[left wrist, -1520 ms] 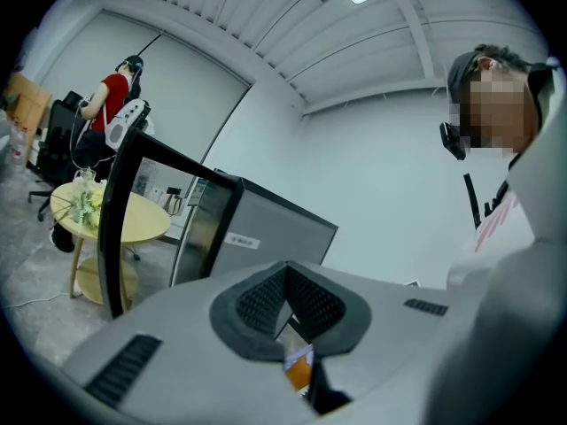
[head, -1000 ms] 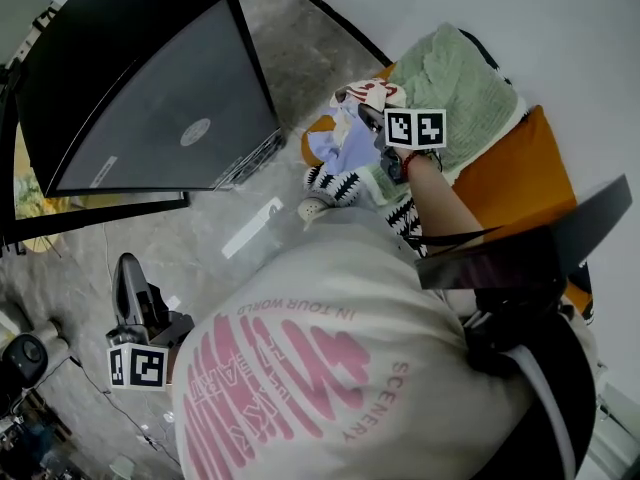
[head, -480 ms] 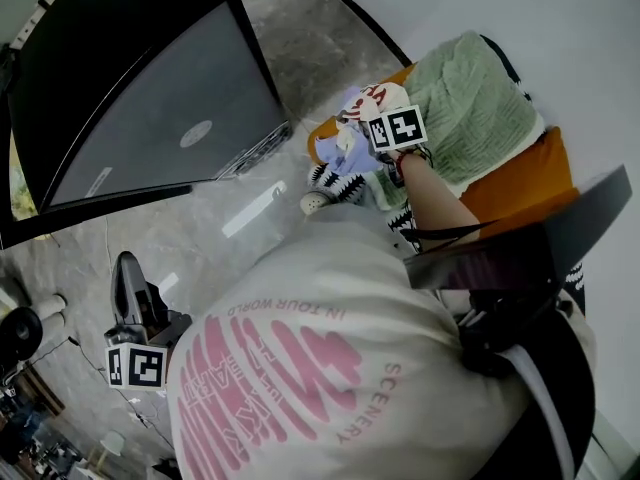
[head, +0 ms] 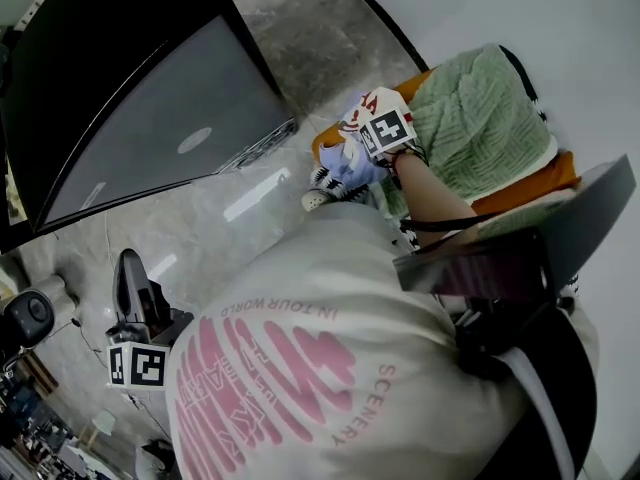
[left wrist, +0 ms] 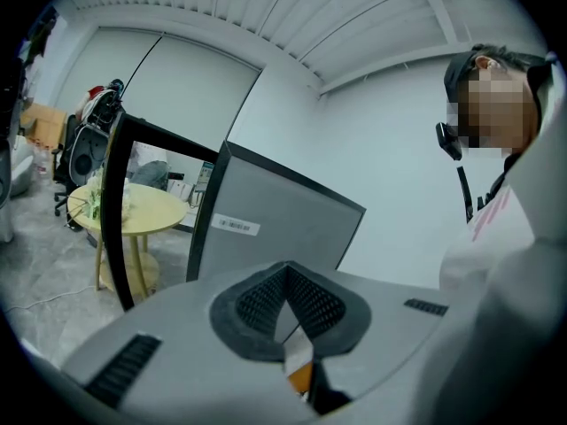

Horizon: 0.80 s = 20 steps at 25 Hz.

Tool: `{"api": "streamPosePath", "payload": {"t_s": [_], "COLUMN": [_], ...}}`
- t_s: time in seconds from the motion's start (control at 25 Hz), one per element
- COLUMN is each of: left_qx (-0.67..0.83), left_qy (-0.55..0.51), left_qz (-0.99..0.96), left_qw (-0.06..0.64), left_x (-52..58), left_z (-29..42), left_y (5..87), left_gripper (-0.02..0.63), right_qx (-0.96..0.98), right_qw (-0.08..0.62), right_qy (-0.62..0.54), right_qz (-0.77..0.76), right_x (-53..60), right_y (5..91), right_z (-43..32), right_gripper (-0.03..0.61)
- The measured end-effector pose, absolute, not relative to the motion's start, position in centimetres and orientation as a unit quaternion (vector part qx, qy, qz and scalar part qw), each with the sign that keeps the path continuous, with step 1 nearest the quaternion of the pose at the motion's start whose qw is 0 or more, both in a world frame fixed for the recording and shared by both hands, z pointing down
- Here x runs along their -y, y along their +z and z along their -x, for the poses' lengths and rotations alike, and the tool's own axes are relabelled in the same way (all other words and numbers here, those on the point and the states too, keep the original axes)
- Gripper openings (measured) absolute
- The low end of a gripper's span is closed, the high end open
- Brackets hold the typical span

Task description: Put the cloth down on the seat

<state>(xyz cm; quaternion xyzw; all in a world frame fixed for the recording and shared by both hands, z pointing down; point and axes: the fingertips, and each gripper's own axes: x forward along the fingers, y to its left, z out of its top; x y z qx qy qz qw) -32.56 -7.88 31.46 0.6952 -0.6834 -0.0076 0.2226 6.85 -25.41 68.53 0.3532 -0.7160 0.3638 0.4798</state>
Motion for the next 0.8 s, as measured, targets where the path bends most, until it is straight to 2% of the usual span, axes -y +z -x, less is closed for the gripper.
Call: {"api": "streamPosePath", "payload": {"t_s": [0.36,0.8], "left_qx": [0.690,0.696], "left_qy": [0.006,0.014], "left_qz": [-0.689,-0.682], "left_qw": [0.223,0.225], "left_x": [6.5,4.9], "left_z": [32.5,32.2], "left_y": [31.1,31.6], "left_gripper": [0.009,0.009], "right_qx": [0.714,0.695], "right_qw": [0.500,0.567], "right_qy": [0.374,0.350], "right_qz": [-0.317,-0.269], "right_x": [22.1,20.4], "right_y": [70.0,70.9], "right_z": [-5.2,-4.8], "right_gripper": [0.083,0.087]}}
